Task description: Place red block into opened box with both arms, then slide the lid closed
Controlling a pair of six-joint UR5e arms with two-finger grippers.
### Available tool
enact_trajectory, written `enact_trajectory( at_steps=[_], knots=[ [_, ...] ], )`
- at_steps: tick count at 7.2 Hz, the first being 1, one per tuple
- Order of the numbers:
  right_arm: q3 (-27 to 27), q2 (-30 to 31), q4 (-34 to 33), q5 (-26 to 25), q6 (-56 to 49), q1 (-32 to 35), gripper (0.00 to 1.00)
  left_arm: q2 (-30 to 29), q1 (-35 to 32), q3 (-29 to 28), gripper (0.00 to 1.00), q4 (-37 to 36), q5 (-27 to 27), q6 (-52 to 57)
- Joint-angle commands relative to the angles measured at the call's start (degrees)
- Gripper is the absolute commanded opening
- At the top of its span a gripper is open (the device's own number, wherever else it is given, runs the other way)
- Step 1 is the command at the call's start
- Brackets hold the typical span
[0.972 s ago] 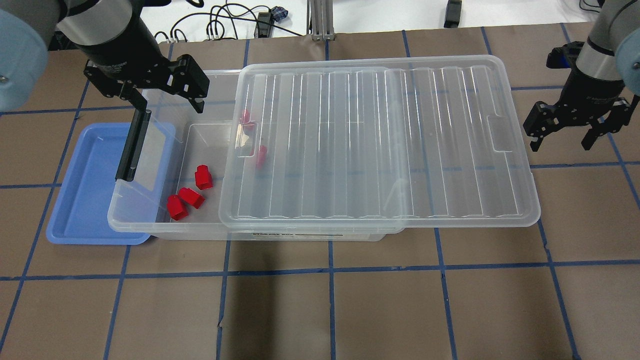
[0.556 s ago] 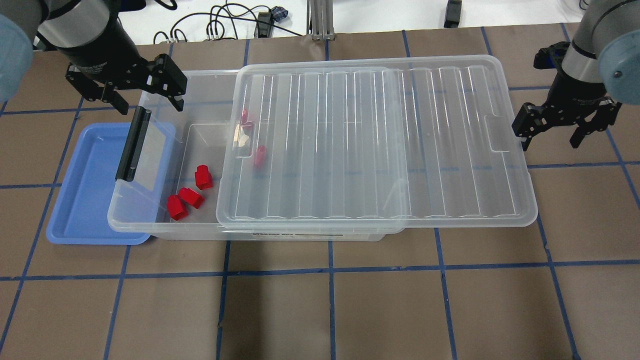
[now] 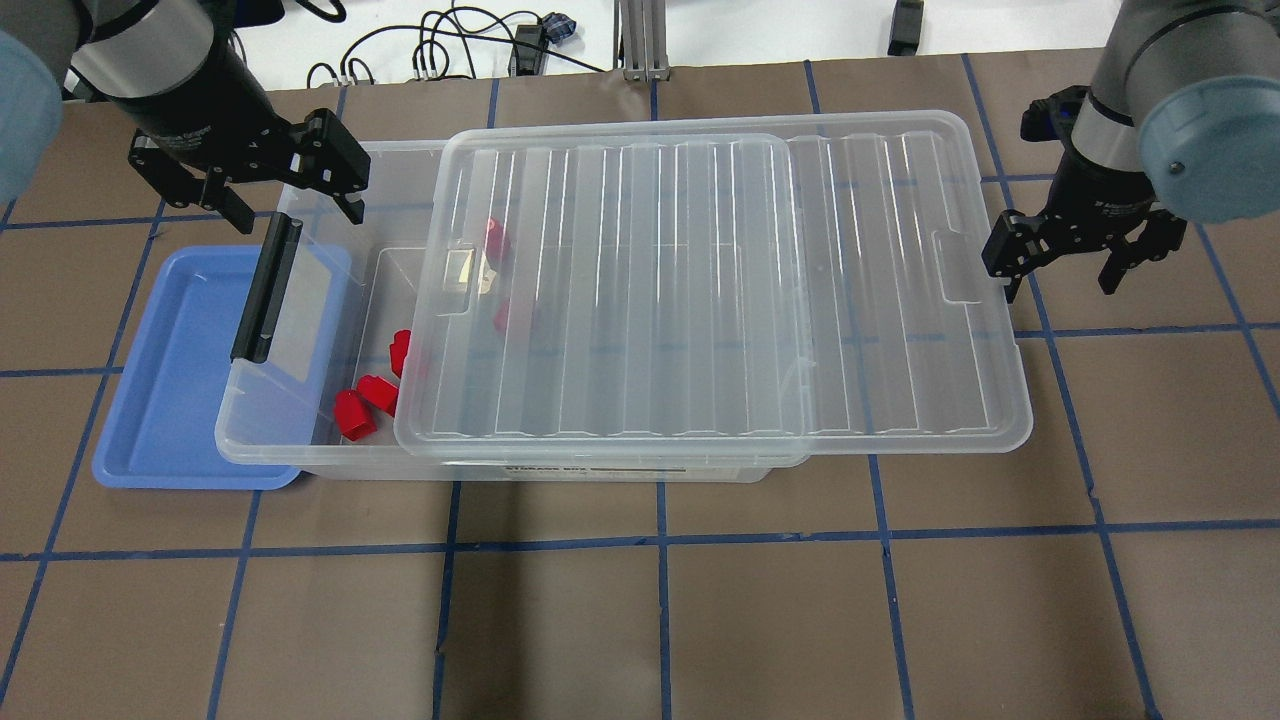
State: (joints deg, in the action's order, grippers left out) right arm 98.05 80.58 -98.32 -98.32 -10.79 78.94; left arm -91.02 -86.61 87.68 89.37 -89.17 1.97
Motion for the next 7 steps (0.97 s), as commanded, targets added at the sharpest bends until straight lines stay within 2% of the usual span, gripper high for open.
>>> enact_trajectory(
  at_steps=[1,7],
  knots=[
    [-0.2,-0.2,-0.9,0.1,1.4,3.8,1.00,-0.1,-1.7,-0.4,1.00,-0.2,-0.6,-0.1],
    [-0.2,-0.2,-3.9,1.9,4.1,11.6,1.00,-1.6,-5.2,-1.7,1.00,-0.3,-1.4,-1.8]
  ],
)
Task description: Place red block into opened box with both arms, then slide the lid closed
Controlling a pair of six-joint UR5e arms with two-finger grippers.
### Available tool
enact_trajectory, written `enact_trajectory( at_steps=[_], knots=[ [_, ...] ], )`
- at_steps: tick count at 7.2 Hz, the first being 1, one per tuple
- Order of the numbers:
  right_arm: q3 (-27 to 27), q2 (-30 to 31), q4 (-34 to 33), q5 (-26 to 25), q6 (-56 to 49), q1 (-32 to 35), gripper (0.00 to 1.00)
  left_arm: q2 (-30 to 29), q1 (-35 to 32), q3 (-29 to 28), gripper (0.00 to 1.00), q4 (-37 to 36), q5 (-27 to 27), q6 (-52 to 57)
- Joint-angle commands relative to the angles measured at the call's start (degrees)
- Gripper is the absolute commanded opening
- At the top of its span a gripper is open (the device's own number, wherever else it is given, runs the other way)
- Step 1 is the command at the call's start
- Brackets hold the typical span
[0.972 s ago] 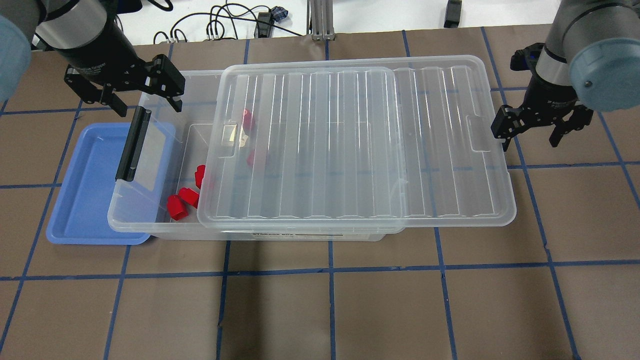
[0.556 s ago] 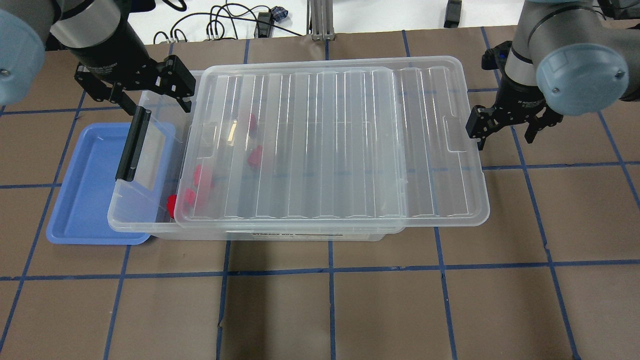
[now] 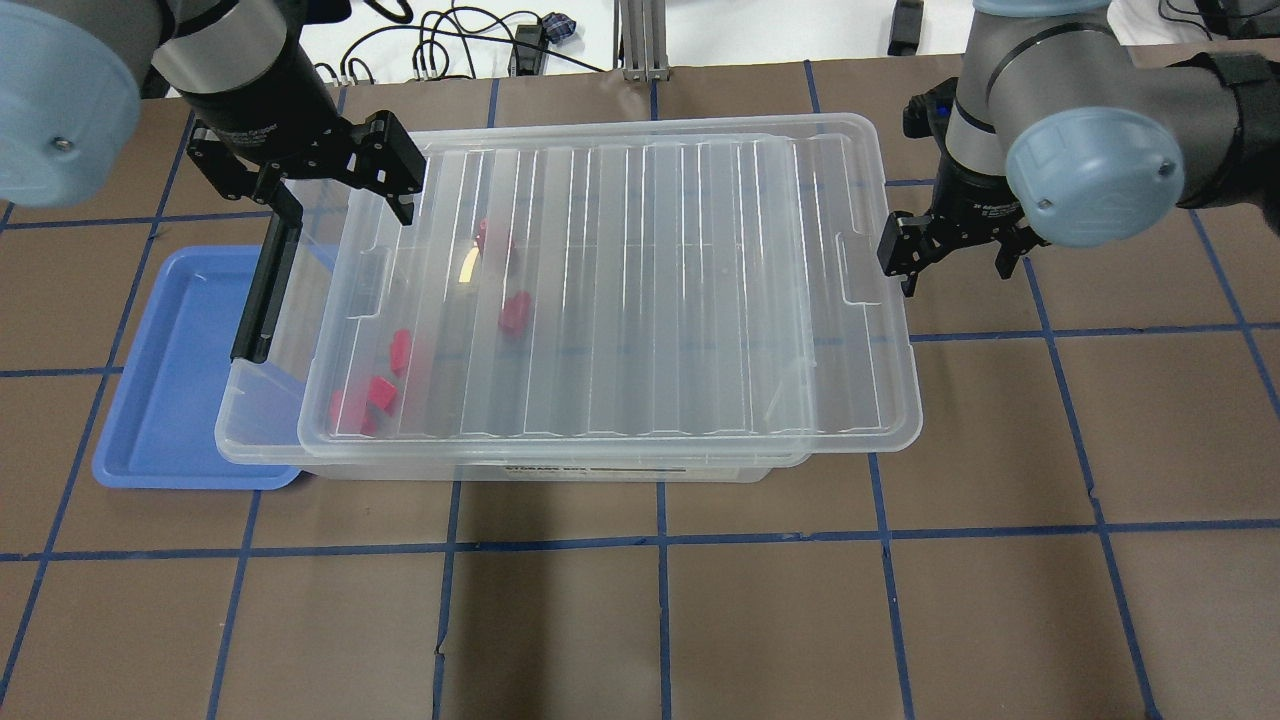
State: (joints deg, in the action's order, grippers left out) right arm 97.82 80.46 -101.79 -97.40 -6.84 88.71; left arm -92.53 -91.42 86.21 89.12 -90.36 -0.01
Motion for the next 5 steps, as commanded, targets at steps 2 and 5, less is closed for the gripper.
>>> enact_trajectory(
  at_steps=[2,5],
  knots=[
    [-0.3,-0.7,-1.6,1.4,0.2,3.5,1.00,0.2,-0.3,-0.3,1.00,-0.1,-2.4,0.4],
    [-3.4,0.4,-0.4,1.2,0.1,3.1,1.00,0.2,-0.5,0.0,1.00,0.1,-3.4,-0.3]
  ],
)
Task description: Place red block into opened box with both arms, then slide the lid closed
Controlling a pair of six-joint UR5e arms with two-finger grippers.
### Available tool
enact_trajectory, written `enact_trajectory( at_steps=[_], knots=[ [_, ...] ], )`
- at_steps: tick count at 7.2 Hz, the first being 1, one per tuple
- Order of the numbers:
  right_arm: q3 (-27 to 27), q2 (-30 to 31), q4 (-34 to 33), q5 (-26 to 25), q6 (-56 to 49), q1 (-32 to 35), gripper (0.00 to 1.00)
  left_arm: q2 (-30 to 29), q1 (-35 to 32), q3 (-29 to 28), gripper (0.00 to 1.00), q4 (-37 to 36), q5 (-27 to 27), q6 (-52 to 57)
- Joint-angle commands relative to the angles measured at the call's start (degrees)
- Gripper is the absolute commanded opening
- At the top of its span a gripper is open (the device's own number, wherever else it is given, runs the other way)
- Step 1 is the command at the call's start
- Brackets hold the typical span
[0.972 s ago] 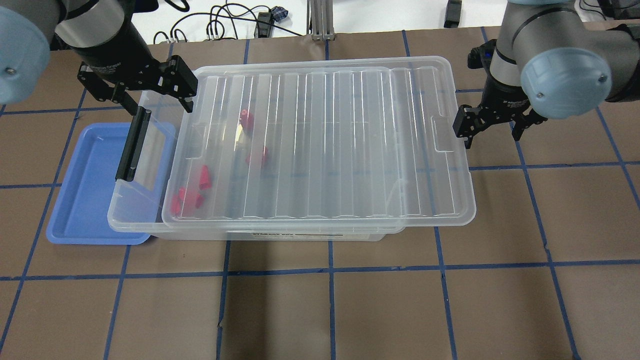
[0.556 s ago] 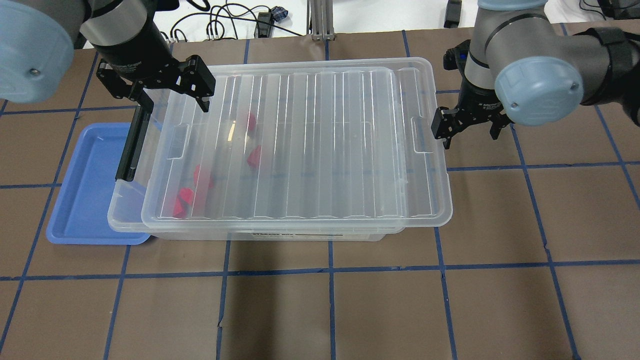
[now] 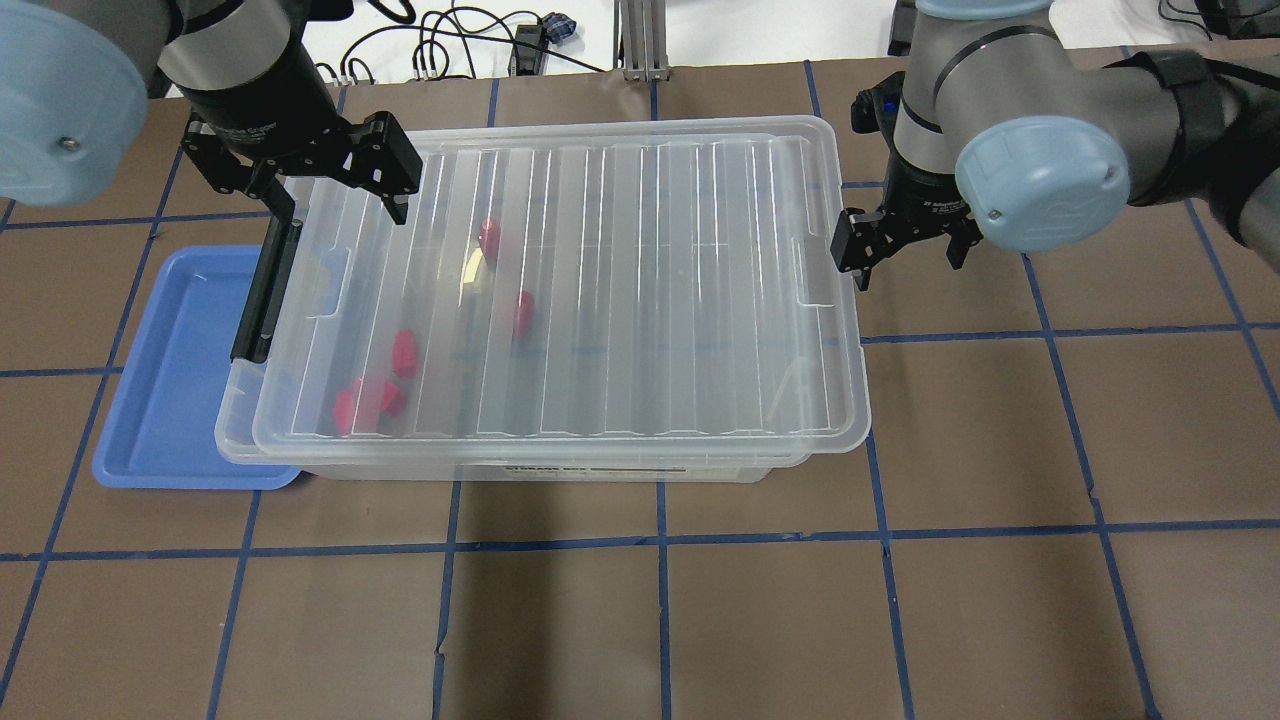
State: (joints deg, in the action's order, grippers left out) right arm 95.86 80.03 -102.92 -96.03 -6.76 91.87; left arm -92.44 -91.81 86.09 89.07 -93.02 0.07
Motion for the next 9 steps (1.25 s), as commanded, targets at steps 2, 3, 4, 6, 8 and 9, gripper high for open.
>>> enact_trajectory(
  at_steps=[2,3,4,6,8,9],
  knots=[
    [-5.7,4.8,8.8,0.1,0.1,0.7,1.00,-0.2,0.1,-0.1,1.00,-0.1,-1.9,-0.6],
    [-8.9,6.4,13.0,3.1,0.3,1.1,1.00,-0.6,0.1,-0.1,1.00,-0.5,0.8,-0.6],
    [-9.5,7.2,12.9,4.1,0.6,1.1,1.00,-0.9,0.2,-0.5,1.00,-1.9,1.3,0.5],
    [-9.2,7.2,12.4,4.4,1.2,0.6,1.00,-1.1,0.4,-0.8,1.00,-2.1,1.2,0.8],
    [-9.7,7.2,12.0,4.3,13.5,0.7,1.00,-1.0,2.4,-0.2,1.00,-1.7,1.4,2.9],
    [-10.3,6.9,11.5,4.1,13.9,0.6,1.00,-1.2,2.7,-0.5,1.00,-1.6,1.4,2.9]
  ],
)
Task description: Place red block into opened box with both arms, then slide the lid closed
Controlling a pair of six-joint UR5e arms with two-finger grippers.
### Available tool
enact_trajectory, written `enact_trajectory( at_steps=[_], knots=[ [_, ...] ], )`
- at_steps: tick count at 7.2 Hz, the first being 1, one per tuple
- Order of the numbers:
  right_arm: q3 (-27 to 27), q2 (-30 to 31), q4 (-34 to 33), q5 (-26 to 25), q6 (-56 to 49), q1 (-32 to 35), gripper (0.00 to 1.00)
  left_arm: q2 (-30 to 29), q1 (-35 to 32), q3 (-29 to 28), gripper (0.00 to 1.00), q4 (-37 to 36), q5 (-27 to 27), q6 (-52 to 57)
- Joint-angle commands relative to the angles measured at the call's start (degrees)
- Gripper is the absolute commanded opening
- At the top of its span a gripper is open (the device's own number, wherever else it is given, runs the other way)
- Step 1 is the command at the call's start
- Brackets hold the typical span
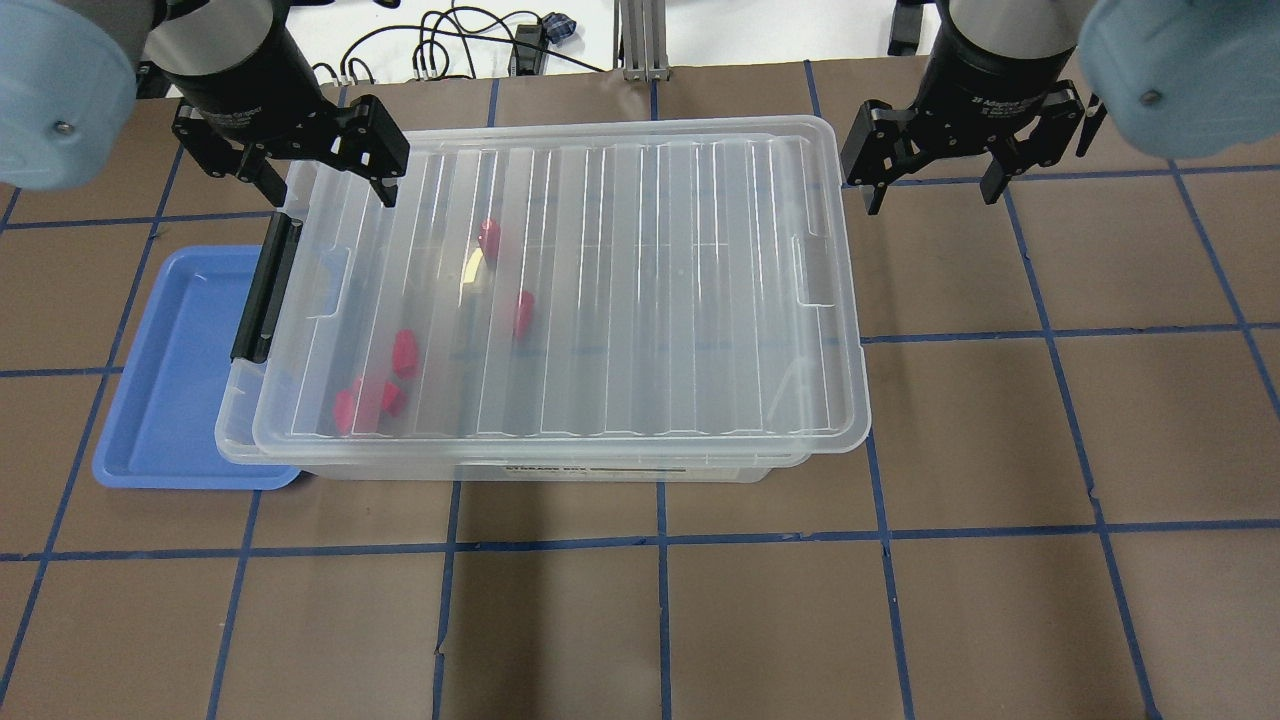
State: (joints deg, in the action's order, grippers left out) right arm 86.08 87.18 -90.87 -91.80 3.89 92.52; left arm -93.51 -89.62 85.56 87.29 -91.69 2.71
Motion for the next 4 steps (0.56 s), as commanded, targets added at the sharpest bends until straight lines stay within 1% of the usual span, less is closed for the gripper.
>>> enact_trajectory(
  at_steps=[1,2,4],
  knots=[
    [-1.4,-0.5,-0.5,-0.2,3.2,-0.1,1.00,-0.3,0.7,0.0,1.00,-0.3,-0.1,0.8],
    [-1.9,-0.8,-0.5,0.0,3.9,0.0,1.00,-0.4,0.7,0.6,1.00,-0.4,0.0,3.4],
    [-1.8,-0.7,-0.5,0.0,3.9,-0.1,1.00,-0.3,0.2,0.4,1.00,0.2,0.0,4.1]
  ],
)
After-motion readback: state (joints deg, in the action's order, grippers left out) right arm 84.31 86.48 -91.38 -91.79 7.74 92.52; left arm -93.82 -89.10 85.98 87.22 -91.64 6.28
